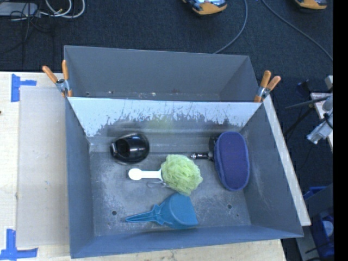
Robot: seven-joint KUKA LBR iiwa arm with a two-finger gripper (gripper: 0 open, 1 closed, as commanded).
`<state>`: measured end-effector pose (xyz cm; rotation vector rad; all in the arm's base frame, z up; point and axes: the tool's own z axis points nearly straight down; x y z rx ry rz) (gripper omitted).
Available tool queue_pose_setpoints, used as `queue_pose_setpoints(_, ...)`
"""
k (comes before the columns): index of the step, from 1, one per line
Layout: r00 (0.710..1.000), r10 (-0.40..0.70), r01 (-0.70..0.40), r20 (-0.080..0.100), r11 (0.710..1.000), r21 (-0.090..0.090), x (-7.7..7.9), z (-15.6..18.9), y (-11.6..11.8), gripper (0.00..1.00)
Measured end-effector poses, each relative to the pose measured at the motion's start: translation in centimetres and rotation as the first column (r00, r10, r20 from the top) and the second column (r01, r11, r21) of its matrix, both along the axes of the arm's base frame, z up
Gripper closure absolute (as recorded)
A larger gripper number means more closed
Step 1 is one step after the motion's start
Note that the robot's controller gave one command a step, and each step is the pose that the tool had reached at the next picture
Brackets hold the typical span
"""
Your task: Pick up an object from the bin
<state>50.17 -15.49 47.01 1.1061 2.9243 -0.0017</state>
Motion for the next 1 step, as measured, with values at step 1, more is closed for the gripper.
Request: queue_pose_setpoints(1,0.99,-0.144,0.144,0.0,0.99,0.002,-3.0,-0.03,0.59,0.0)
